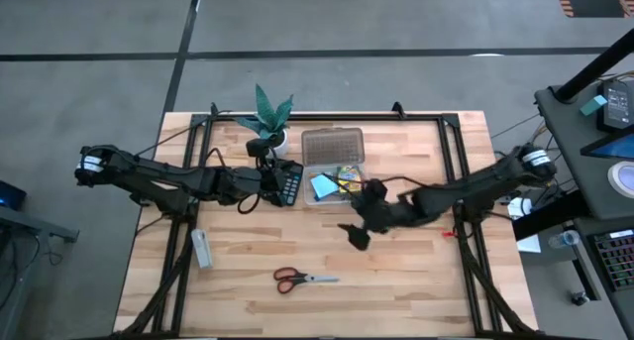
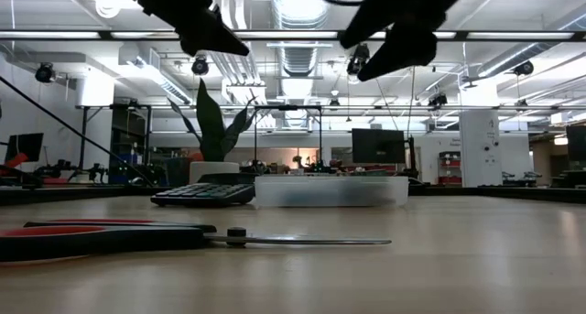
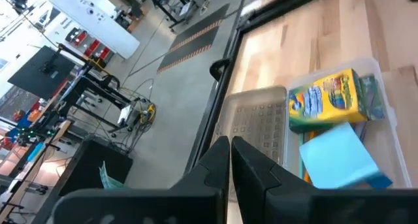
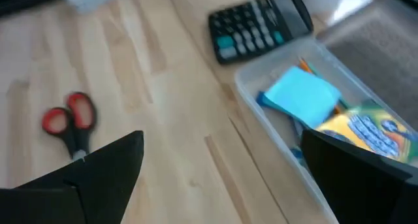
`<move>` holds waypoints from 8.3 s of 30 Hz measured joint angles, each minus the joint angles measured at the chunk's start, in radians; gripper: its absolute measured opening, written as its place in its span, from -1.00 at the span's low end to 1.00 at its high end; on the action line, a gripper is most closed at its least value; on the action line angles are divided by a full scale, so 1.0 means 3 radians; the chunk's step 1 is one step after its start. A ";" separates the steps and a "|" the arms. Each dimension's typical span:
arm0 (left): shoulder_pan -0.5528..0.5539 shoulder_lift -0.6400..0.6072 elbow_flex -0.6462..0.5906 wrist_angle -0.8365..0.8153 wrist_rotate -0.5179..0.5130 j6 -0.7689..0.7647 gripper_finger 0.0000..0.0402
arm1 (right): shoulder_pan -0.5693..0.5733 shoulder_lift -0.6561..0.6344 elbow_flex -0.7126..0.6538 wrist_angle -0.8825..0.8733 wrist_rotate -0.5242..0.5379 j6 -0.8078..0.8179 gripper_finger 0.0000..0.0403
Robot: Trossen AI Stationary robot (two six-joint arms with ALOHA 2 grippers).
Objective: Pack school essentials
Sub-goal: Put the scissor into the supplies box
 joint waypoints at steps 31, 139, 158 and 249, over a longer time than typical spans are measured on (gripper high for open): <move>-0.0558 0.0625 0.0328 -0.0026 0.1756 -0.1953 -1.00 | 0.0485 -0.1204 -0.1889 0.2553 0.0069 -0.2051 0.99; -0.1526 0.0014 0.0435 -0.1766 -0.0481 -0.2533 -1.00 | 0.0293 0.2579 0.1637 0.0784 -0.1143 -0.1452 0.14; -0.1528 0.0014 0.0335 -0.1427 -0.0482 -0.2526 -1.00 | 0.0293 0.2574 0.1457 0.0864 -0.1127 -0.1448 0.05; -0.2001 -0.0217 0.0057 -0.1047 -0.1444 -0.2276 -1.00 | -0.1498 0.1021 0.0427 -0.0153 -0.0892 -0.2217 -0.48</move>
